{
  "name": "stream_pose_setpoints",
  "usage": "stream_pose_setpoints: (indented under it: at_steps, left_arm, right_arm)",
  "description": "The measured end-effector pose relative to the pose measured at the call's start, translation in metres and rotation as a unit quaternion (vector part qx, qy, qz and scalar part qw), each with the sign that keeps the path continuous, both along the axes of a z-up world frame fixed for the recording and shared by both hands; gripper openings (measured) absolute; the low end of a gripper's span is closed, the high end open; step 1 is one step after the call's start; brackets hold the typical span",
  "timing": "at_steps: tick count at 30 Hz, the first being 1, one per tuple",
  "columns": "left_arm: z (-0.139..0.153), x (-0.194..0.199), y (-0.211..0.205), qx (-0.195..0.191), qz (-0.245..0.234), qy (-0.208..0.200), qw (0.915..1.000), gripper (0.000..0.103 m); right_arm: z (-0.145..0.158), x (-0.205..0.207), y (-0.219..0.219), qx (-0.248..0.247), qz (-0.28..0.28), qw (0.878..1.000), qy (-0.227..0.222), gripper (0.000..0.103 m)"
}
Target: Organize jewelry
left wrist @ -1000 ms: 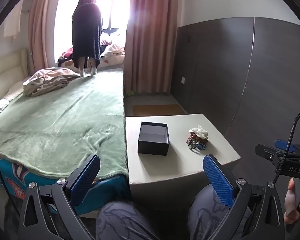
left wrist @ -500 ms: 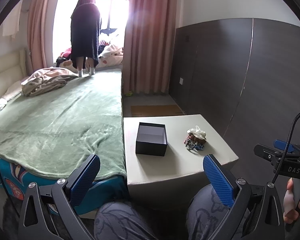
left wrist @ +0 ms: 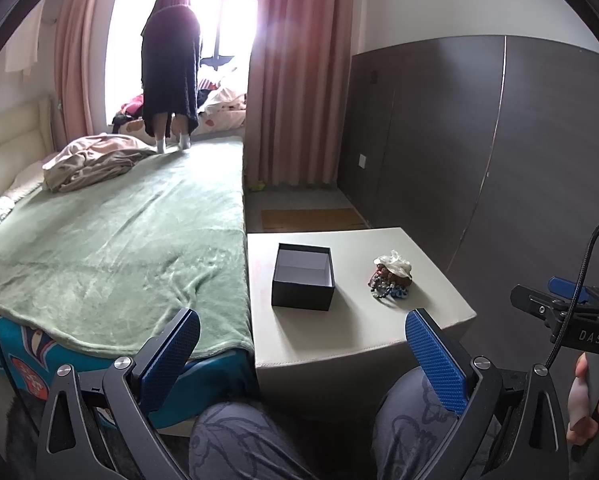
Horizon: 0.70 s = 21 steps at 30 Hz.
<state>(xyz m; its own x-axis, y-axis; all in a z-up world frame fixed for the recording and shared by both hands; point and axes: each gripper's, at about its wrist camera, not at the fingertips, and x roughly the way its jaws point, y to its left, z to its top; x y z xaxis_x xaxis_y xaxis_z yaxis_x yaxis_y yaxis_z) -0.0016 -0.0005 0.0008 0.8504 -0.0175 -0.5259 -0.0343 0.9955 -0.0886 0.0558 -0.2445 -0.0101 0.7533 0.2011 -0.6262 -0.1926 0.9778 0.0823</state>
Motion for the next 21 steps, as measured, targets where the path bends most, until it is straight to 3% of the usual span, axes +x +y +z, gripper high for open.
stream_pose_setpoints:
  at_steps: [21]
  left_arm:
    - [0.0021,-0.0020,0.0000,-0.002,-0.001,-0.004,1.0000,0.102]
  right_arm:
    - [0.0041,-0.0047,-0.0048,0.003,-0.003,1.000,-0.006,0.103]
